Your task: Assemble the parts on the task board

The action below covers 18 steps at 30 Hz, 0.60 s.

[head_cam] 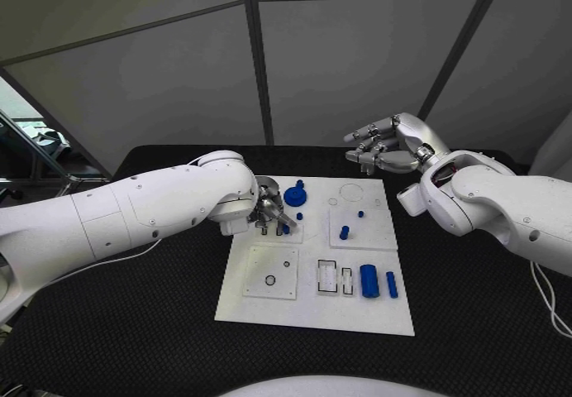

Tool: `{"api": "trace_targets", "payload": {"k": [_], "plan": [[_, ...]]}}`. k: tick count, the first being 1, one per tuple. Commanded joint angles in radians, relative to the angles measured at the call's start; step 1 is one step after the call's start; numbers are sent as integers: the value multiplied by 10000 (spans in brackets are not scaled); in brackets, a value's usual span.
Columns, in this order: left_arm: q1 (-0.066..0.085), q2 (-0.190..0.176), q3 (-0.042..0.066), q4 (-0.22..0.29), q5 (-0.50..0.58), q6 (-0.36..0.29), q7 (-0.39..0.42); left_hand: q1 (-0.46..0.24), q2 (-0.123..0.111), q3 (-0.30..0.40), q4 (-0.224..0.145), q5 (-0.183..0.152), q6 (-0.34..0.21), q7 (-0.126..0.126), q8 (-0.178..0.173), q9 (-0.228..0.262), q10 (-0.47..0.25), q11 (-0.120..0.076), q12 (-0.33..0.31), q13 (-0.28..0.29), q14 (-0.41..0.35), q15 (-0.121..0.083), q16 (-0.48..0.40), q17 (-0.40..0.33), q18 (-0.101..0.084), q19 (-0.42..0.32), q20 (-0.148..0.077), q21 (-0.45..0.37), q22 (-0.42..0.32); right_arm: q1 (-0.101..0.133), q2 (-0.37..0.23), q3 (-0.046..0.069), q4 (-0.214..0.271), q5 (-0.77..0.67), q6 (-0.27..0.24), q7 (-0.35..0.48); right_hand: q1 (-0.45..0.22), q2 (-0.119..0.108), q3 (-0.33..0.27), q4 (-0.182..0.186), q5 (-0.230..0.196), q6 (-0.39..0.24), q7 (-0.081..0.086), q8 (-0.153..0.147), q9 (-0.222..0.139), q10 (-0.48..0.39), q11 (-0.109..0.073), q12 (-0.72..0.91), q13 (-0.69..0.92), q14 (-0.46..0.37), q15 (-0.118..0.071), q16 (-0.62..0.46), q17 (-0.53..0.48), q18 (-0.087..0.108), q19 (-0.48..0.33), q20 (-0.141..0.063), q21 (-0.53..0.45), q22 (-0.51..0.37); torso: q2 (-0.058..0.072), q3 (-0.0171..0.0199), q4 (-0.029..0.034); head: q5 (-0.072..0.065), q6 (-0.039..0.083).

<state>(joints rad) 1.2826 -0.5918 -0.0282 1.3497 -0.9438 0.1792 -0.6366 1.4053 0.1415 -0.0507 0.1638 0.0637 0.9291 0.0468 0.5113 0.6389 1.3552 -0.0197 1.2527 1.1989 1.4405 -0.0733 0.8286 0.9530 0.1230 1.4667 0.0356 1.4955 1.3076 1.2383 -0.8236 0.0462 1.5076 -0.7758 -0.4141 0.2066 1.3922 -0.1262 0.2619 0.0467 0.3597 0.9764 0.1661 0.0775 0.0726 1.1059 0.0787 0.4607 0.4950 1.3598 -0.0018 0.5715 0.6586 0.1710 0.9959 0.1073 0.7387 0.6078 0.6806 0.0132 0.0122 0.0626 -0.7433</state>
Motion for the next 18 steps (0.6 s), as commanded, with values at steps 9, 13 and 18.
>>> {"api": "trace_targets", "payload": {"k": [9,13,18], "plan": [[-24,-447,-15,667,68,-425,214,-20,-295,2511,-29,39,-206,38,212,500,-21,-74,-129,-80,18,-30,-120,108,-949,495,-73,-11,1370,21,20,8,-100,-20,72,51,13,46,63,13,68,-16,11,-2,6,-63,-19,-33,-20,31,20,-41,18,113,59,27,-50,-8,-2,-3,19,4,-40],[-25,-617,-11,873,87,-696,258,-395,-751,3662,-22,36,-248,29,321,712,8,-60,-113,-64,34,-68,-151,152,-955,500,-35,-20,1381,21,20,8,-139,-20,80,52,13,46,63,13,68,-16,11,-2,6,-63,-19,-33,-20,31,20,-41,18,113,59,27,-50,-8,-2,-2,30,6,-36],[-28,-896,-8,1217,44,-1071,320,-955,-1352,5045,-117,3,-277,14,447,966,49,-46,-90,-47,56,-41,-186,208,-954,515,-59,-19,1416,21,1,8,-177,-20,90,58,3,48,65,18,75,-16,13,-1,6,-63,-16,-33,-25,33,21,-49,22,112,59,28,-52,-8,-6,2,22,39,-54]]}}
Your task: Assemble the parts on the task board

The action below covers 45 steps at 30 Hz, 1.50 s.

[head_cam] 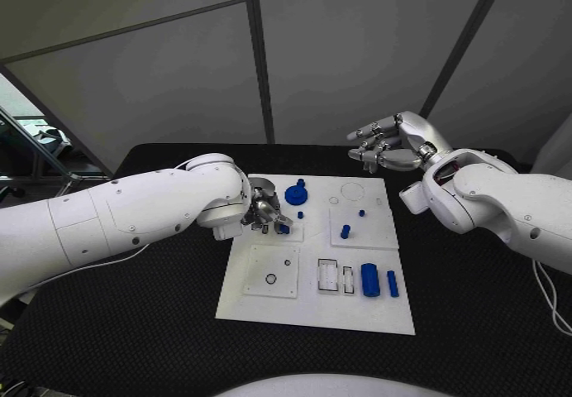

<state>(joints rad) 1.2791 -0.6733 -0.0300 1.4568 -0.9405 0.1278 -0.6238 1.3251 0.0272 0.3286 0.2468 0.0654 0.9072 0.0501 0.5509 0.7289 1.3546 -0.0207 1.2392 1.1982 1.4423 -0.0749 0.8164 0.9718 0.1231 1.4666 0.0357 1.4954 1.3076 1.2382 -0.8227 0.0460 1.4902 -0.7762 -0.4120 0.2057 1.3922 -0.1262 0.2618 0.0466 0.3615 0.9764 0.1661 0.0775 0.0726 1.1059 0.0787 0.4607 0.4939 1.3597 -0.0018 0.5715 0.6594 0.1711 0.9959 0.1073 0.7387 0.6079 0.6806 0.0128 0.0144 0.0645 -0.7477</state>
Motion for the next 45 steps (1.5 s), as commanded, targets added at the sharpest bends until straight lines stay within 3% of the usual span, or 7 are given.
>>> {"api": "trace_targets", "payload": {"k": [1,11,20,29,45], "plan": [[6,-126,10,202,-32,-618,209,-316,-338,1581,-978,-22,-59,-3,81,128,75,-45,61,-25,43,-26,-74,34,-959,524,-59,-12,1435,22,-12,10,-5,-16,70,68,3,48,66,18,57,-16,13,-1,6,-63,-16,-33,-14,33,21,-49,13,112,59,28,-52,-9,-5,9,-1,33,-4],[-45,-533,5,681,-748,-1235,374,-793,-709,2575,-1217,-36,-49,-38,174,336,169,-40,157,66,64,-45,-103,86,-981,573,-65,40,1545,22,-52,9,-17,-17,82,63,3,48,66,18,57,-16,13,-1,6,-63,-16,-33,-14,33,21,-49,13,112,59,28,-52,-9,-1,12,-7,77,-15],[-296,-581,2,796,-1629,-1533,547,-891,-1027,3052,-1497,-46,-72,-45,182,423,164,-49,125,36,70,-53,-126,110,-982,578,-73,37,1560,22,-68,9,-11,-20,101,60,-9,50,68,25,63,-15,16,0,7,-64,-13,-35,-20,35,23,-60,17,111,60,29,-56,-10,5,20,-28,117,-19],[-504,-515,1,694,-2318,-1672,548,-912,-1133,3301,-1615,-44,-58,-48,184,457,180,-54,119,30,74,-58,-135,122,-983,581,-77,37,1569,21,-66,8,-13,-21,110,67,-20,55,71,32,68,-15,18,0,7,-64,-12,-35,-25,37,25,-69,21,110,60,30,-59,-10,16,9,-33,130,-18],[-534,-437,4,525,-2528,-1160,361,-946,-1238,3494,-1710,-47,-31,-50,190,488,208,-58,126,37,77,-62,-143,133,-985,586,-81,39,1579,19,-34,7,-38,-57,124,68,-20,55,71,32,68,-15,18,0,7,-64,-12,-35,-25,37,25,-69,21,110,60,30,-59,-10,10,8,-34,153,-44]]}}
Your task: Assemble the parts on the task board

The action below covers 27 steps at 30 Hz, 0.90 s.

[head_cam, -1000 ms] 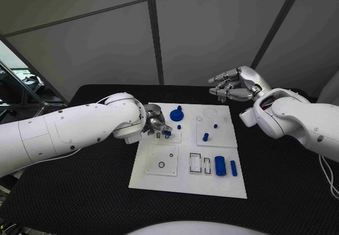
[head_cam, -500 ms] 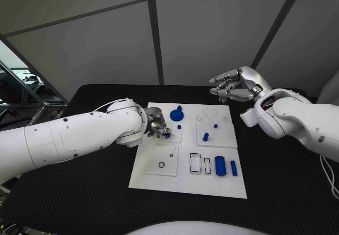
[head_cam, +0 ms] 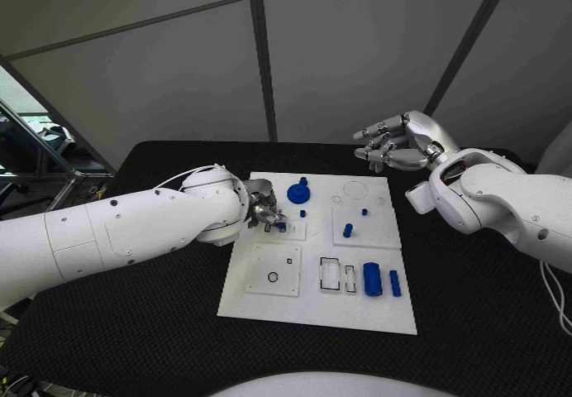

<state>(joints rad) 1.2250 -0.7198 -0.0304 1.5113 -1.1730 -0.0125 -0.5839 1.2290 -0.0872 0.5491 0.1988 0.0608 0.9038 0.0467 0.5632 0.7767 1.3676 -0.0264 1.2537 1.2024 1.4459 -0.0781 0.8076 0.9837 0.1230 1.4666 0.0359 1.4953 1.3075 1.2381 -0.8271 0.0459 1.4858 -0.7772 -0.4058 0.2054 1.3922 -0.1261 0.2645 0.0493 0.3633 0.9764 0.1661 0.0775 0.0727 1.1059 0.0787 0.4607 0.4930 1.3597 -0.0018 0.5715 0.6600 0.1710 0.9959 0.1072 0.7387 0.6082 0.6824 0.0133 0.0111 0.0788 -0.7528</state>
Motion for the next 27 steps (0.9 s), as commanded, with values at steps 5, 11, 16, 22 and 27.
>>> {"api": "trace_targets", "payload": {"k": [5,11,16,22,27], "plan": [[7,85,8,-69,-206,455,-86,3,-154,1402,-1290,-2,18,-20,68,26,89,-6,-23,-8,42,-33,-61,19,-985,588,-86,41,1585,20,12,8,7,-57,69,74,-34,62,50,14,57,-15,19,1,7,-63,-10,-35,-22,43,26,-81,21,111,63,31,-63,-13,-8,7,-4,4,6],[7,137,9,-95,-207,608,-109,0,-172,1433,-1308,-2,20,-21,67,29,92,-8,-24,-9,42,-34,-61,22,-983,584,-87,34,1577,20,22,8,2,-61,88,77,-45,59,48,19,58,-17,20,0,6,-63,-8,-35,-26,46,28,-87,24,111,64,31,-65,-13,-7,8,-2,-2,-8],[8,144,9,-98,-207,704,-133,-4,-186,1466,-1325,-2,25,-20,67,34,98,-9,-21,-5,42,-35,-64,23,-983,585,-88,35,1579,20,27,8,-2,-61,96,76,-45,59,48,19,58,-17,20,0,6,-63,-8,-35,-26,46,28,-87,24,111,64,31,-65,-13,-9,8,3,-5,-26],[8,141,9,-98,-207,832,-169,-15,-229,1572,-1376,0,43,-23,69,48,104,-12,-32,-16,44,-37,-68,28,-983,585,-91,33,1580,20,37,8,-12,-11,117,79,-70,52,43,31,65,-20,21,-1,6,-63,-6,-34,-33,54,30,-100,31,110,65,33,-71,-14,-12,4,4,5,-51],[8,140,9,-92,-206,854,-206,-44,-299,1737,-1440,8,63,-22,76,71,113,-14,-48,-32,45,-40,-72,37,-984,590,-95,36,1591,20,41,8,-18,8,129,81,-70,52,43,31,65,-20,21,-1,6,-63,-6,-34,-33,54,30,-100,31,110,65,33,-71,-14,-12,1,4,4,-47]]}}
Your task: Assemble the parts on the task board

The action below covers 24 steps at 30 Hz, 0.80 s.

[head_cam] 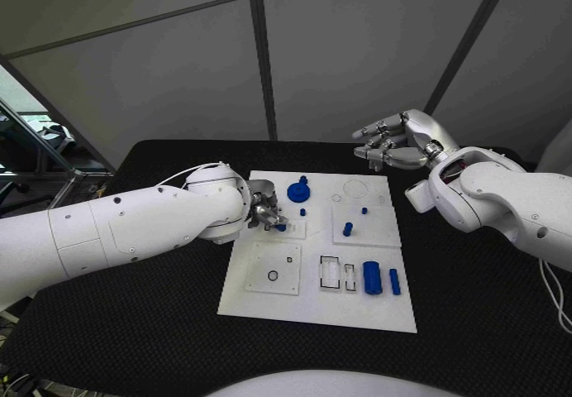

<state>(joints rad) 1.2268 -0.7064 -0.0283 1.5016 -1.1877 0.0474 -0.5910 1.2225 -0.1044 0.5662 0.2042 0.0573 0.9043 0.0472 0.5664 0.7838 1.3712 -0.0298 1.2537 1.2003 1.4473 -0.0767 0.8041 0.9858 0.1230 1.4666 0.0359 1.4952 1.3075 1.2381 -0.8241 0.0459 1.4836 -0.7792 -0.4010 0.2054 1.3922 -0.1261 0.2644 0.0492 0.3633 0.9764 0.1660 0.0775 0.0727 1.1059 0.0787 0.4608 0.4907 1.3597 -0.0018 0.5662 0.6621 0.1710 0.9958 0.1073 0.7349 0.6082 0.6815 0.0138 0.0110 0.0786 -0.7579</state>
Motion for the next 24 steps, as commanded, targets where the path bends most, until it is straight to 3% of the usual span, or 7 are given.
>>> {"api": "trace_targets", "payload": {"k": [1,24], "plan": [[-10,5,-11,6,-60,241,-148,16,-135,1582,-1498,47,60,-26,45,3,79,20,-47,-10,32,-55,-38,17,-984,591,-95,38,1594,21,12,8,3,31,84,81,-70,52,43,31,65,-20,22,-1,6,-63,-6,-35,-10,53,30,-48,10,110,66,33,-33,-15,-2,-2,4,13,7],[-7,6,-10,12,-60,207,-249,-122,-334,1881,-1589,164,126,-43,90,77,159,4,-2,35,39,-66,-44,39,-1009,641,-105,108,1706,21,33,8,-16,36,117,83,-92,50,44,42,94,-22,21,0,6,-62,-6,-33,-20,62,31,-68,20,110,68,34,-42,-17,-3,4,-6,25,-16]]}}
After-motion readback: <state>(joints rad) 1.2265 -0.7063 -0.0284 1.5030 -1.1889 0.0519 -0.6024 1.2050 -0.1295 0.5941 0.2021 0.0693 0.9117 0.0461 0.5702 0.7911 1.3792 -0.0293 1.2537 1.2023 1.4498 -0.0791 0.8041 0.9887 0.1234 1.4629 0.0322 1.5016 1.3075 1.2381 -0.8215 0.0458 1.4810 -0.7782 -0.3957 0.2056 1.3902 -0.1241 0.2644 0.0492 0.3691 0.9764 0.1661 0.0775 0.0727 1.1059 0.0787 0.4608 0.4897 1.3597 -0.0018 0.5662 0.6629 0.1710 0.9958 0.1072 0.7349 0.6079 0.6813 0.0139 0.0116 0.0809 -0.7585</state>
